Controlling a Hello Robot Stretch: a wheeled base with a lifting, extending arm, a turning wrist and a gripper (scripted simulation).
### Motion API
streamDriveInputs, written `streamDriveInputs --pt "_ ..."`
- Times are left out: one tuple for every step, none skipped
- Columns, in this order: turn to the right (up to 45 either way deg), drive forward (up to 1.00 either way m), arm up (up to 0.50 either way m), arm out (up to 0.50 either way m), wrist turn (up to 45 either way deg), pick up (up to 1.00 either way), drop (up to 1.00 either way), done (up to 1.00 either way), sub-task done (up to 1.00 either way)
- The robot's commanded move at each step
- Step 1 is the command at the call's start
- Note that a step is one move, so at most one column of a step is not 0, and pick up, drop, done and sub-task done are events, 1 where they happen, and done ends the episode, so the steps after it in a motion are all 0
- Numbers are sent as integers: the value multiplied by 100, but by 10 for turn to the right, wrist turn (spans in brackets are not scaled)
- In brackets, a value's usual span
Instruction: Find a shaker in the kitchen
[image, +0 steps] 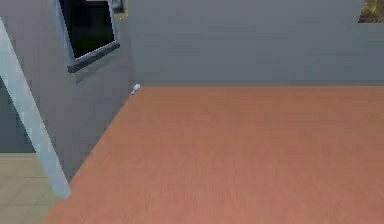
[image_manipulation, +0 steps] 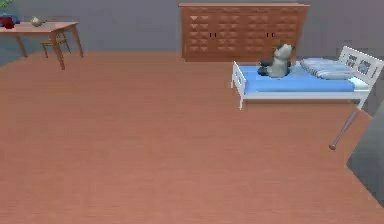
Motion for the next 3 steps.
streamDriveInputs --pt "-450 0 0 0 0 0 0 0 0" --pt "-90 0 0 0 0 0 0 0 0" --pt "0 100 0 0 0 0 0 0 0"
